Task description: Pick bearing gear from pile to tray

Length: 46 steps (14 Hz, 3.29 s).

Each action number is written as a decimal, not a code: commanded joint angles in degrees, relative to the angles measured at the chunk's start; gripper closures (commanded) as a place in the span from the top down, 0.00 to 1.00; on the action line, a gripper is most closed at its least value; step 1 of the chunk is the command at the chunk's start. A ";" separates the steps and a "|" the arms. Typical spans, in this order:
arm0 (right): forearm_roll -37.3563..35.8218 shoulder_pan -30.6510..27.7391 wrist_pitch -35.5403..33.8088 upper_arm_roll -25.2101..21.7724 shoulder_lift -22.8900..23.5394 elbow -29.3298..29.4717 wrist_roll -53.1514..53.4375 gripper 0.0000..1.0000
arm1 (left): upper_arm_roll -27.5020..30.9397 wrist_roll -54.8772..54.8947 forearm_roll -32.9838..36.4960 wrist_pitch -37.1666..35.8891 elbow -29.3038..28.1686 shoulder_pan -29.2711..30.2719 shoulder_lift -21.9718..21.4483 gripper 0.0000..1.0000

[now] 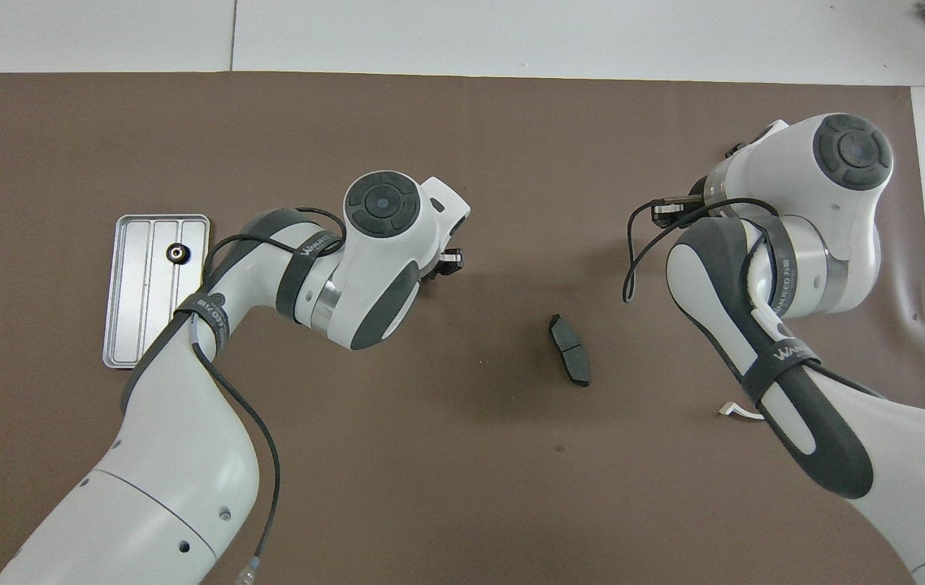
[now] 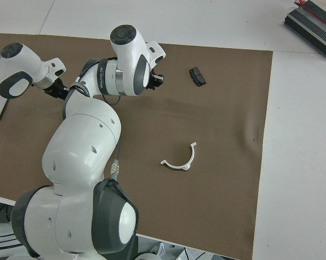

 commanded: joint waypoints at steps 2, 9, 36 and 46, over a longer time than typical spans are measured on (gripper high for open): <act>0.64 3.35 -3.11 1.00 -2.94 0.14 8.49 0.00 | -0.12 7.41 0.84 -4.34 2.90 7.48 -1.19 0.13; -0.06 14.16 4.79 1.09 -0.14 0.31 26.16 0.00 | -0.12 37.89 0.66 -6.98 -4.81 23.92 -8.30 0.13; -10.87 14.64 7.20 -2.07 0.41 2.77 30.87 1.00 | -0.65 36.66 0.22 2.59 -22.94 24.58 -19.66 0.57; -9.81 -3.12 -11.43 -1.46 -11.28 2.60 7.76 1.00 | -0.65 8.25 -0.74 7.79 -14.00 6.11 -13.26 0.54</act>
